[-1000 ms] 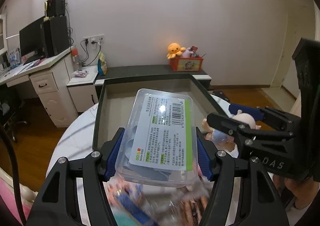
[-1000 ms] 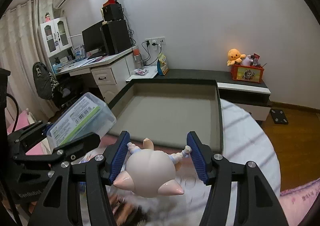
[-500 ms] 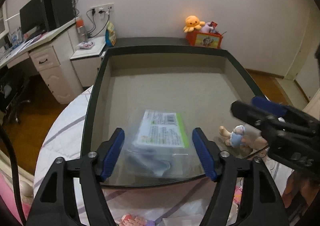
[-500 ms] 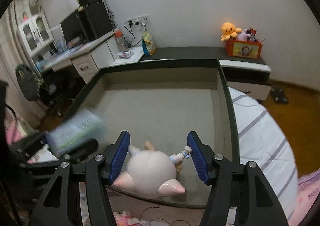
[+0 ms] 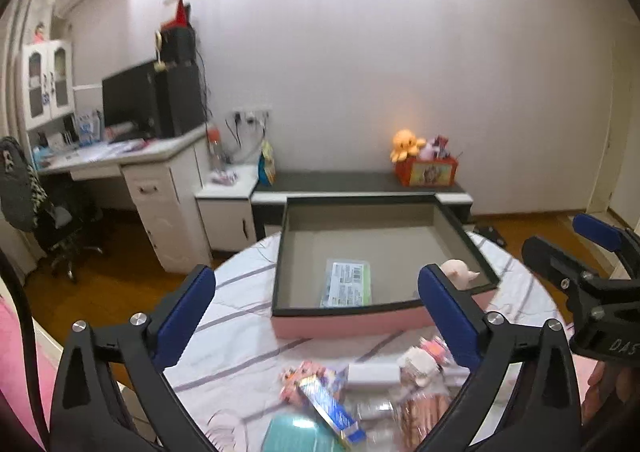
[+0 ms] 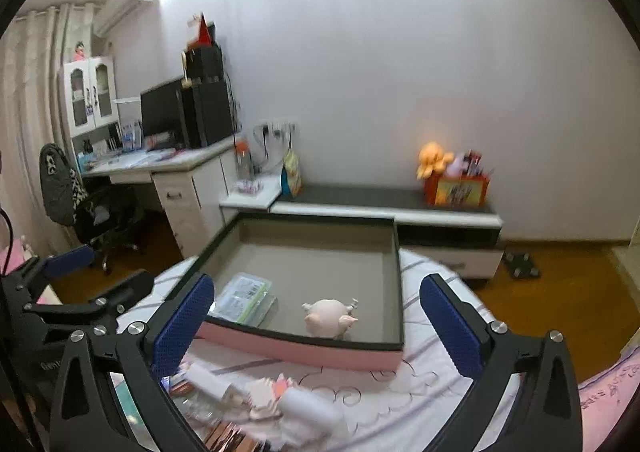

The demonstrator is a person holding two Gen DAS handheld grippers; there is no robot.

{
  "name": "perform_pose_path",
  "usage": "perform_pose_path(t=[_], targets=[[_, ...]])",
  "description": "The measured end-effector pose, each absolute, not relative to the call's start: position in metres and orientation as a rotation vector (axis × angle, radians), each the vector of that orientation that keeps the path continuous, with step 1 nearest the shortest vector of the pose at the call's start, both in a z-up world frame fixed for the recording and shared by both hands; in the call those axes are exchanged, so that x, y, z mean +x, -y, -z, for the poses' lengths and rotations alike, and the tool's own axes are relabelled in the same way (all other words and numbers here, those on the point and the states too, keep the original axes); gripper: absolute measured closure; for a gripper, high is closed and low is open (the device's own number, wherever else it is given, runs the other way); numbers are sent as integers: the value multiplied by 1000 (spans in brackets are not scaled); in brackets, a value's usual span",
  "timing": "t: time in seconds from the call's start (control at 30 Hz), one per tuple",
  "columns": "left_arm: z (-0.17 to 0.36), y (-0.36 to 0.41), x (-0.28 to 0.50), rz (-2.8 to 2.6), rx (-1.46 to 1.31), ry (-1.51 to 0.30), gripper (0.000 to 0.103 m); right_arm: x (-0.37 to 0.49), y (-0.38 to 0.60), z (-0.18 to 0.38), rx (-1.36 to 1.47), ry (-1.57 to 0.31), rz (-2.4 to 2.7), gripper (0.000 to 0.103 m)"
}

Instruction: Organize rigid objects

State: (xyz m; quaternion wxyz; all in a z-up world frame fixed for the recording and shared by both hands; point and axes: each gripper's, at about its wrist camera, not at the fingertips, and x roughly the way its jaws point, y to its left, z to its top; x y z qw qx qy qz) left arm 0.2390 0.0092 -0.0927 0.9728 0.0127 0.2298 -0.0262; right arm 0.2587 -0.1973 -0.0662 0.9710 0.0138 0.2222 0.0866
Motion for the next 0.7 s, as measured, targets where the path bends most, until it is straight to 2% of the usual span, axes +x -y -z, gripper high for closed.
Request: perform_pose_path(t=[0.3, 0.7], targets=[[66, -9, 140, 52, 40, -360, 0, 161, 187, 39, -26, -351, -150, 0], [39, -10, 61, 20, 17, -260, 0, 79, 183, 22, -33, -261, -136, 0]])
